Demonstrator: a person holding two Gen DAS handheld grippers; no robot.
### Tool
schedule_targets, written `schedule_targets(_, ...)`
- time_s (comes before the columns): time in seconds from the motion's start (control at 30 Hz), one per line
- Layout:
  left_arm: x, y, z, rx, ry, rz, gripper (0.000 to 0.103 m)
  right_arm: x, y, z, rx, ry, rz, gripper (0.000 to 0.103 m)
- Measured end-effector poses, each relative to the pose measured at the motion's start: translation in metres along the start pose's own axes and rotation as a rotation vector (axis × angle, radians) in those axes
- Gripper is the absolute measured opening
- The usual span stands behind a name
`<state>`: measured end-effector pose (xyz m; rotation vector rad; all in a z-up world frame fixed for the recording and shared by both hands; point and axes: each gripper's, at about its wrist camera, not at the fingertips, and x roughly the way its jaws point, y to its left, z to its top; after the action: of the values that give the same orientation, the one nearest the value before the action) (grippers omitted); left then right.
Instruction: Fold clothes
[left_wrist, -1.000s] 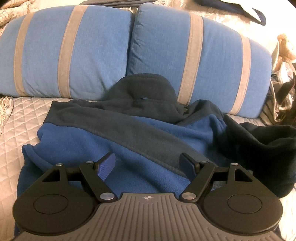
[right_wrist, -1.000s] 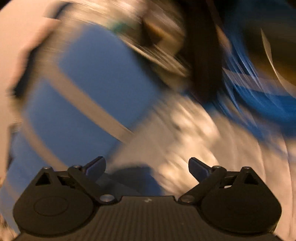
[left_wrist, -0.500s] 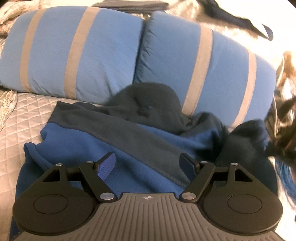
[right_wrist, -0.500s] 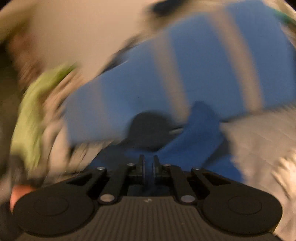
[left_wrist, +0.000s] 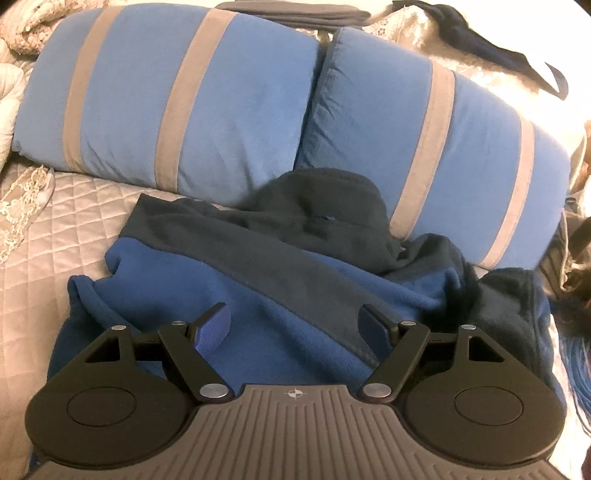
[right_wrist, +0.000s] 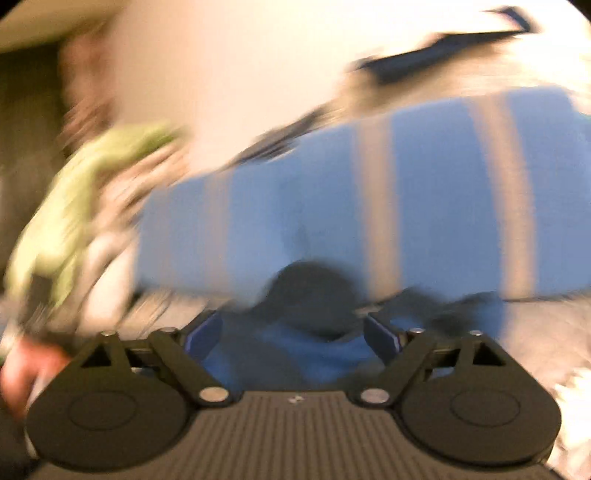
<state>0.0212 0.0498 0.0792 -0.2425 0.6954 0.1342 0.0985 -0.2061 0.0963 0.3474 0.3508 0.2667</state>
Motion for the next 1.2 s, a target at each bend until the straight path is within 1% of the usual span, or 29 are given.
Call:
schedule_targets(0.03, 0.000, 0.000, 0.000, 0.002, 0.004, -0.004, 0.076, -0.001, -0.014, 0.002, 0.068, -0.011, -0.066, 0.095)
schedule_targets(0.07, 0.000, -0.001, -0.001, 0.005, 0.006, -0.008, 0.076, 0.001, -0.028, 0.002, 0.136, -0.002, -0.119, 0.095)
schedule_targets(0.13, 0.000, -0.003, -0.001, 0.010, 0.009, -0.015, 0.076, 0.006, -0.058, -0.002, 0.271, 0.038, -0.213, 0.095)
schedule_targets(0.17, 0.000, -0.003, -0.001, 0.009, 0.010, -0.019, 0.076, 0.010, -0.072, -0.006, 0.335, 0.074, -0.245, 0.093)
schedule_targets(0.2, 0.000, -0.004, -0.001, 0.007, 0.012, -0.024, 0.076, 0.014, -0.083, -0.013, 0.380, 0.108, -0.255, 0.086)
schedule_targets(0.23, 0.000, -0.004, -0.001, 0.004, 0.010, -0.027, 0.076, 0.020, -0.089, -0.019, 0.405, 0.141, -0.238, 0.078)
schedule_targets(0.27, 0.000, -0.004, -0.001, 0.000, 0.008, -0.031, 0.076, 0.029, -0.093, -0.023, 0.425, 0.176, -0.209, 0.047)
schedule_targets(0.3, 0.000, -0.004, -0.001, -0.003, 0.007, -0.033, 0.076, 0.034, -0.090, -0.026, 0.409, 0.196, -0.185, 0.019)
schedule_targets(0.33, 0.000, -0.004, -0.001, -0.007, 0.006, -0.033, 0.076, 0.038, -0.083, -0.028, 0.372, 0.207, -0.165, 0.017)
schedule_targets(0.37, 0.000, -0.003, 0.000, -0.014, 0.004, -0.034, 0.076, 0.037, -0.067, -0.029, 0.293, 0.203, -0.134, 0.016)
schedule_targets(0.4, 0.000, -0.003, 0.000, -0.021, 0.002, -0.034, 0.076, 0.034, -0.047, -0.028, 0.189, 0.189, -0.098, 0.013)
schedule_targets(0.5, 0.000, 0.003, 0.007, -0.058, 0.004, -0.045, 0.076, 0.025, 0.014, -0.027, -0.121, 0.144, 0.013, 0.013)
schedule_targets(0.53, 0.000, 0.008, 0.010, -0.075, -0.002, -0.046, 0.076, 0.021, 0.038, -0.030, -0.216, 0.142, 0.057, 0.013)
schedule_targets(0.57, -0.001, 0.012, 0.012, -0.088, -0.011, -0.034, 0.076, 0.017, 0.060, -0.037, -0.292, 0.148, 0.102, 0.013)
schedule_targets(0.6, -0.001, 0.016, 0.014, -0.095, -0.021, -0.007, 0.076, 0.017, 0.075, -0.042, -0.351, 0.157, 0.143, 0.012)
schedule_targets(0.67, 0.001, 0.025, 0.017, -0.113, -0.026, 0.040, 0.076, 0.017, 0.106, -0.056, -0.461, 0.203, 0.214, 0.012)
schedule_targets(0.73, 0.003, 0.034, 0.018, -0.132, -0.018, 0.078, 0.076, 0.019, 0.129, -0.076, -0.561, 0.284, 0.266, 0.013)
schedule_targets(0.77, 0.004, 0.039, 0.018, -0.142, -0.014, 0.097, 0.076, 0.021, 0.138, -0.087, -0.615, 0.335, 0.290, 0.020)
schedule_targets(0.83, 0.007, 0.048, 0.018, -0.160, 0.006, 0.121, 0.076, 0.021, 0.155, -0.109, -0.755, 0.412, 0.317, 0.025)
schedule_targets(0.87, 0.008, 0.052, 0.017, -0.169, 0.018, 0.122, 0.076, 0.019, 0.160, -0.115, -0.799, 0.430, 0.339, 0.039)
schedule_targets(0.9, 0.008, 0.055, 0.016, -0.176, 0.024, 0.122, 0.076, 0.016, 0.163, -0.118, -0.825, 0.437, 0.365, 0.052)
schedule_targets(0.93, 0.008, 0.057, 0.016, -0.179, 0.028, 0.124, 0.076, 0.013, 0.166, -0.121, -0.852, 0.444, 0.392, 0.059)
schedule_targets(0.97, 0.007, 0.059, 0.015, -0.178, 0.032, 0.128, 0.076, 0.011, 0.168, -0.120, -0.850, 0.439, 0.411, 0.072)
schedule_targets(1.0, 0.007, 0.061, 0.015, -0.178, 0.035, 0.131, 0.076, 0.009, 0.168, -0.117, -0.831, 0.429, 0.424, 0.077)
schedule_targets(1.03, 0.007, 0.062, 0.015, -0.178, 0.038, 0.132, 0.076, 0.007, 0.169, -0.115, -0.812, 0.418, 0.437, 0.078)
schedule_targets(1.1, 0.006, 0.064, 0.014, -0.180, 0.047, 0.124, 0.076, 0.009, 0.172, -0.107, -0.782, 0.392, 0.422, 0.078)
schedule_targets(1.2, 0.005, 0.063, 0.013, -0.171, 0.055, 0.106, 0.076, 0.022, 0.174, -0.104, -0.787, 0.381, 0.350, 0.078)
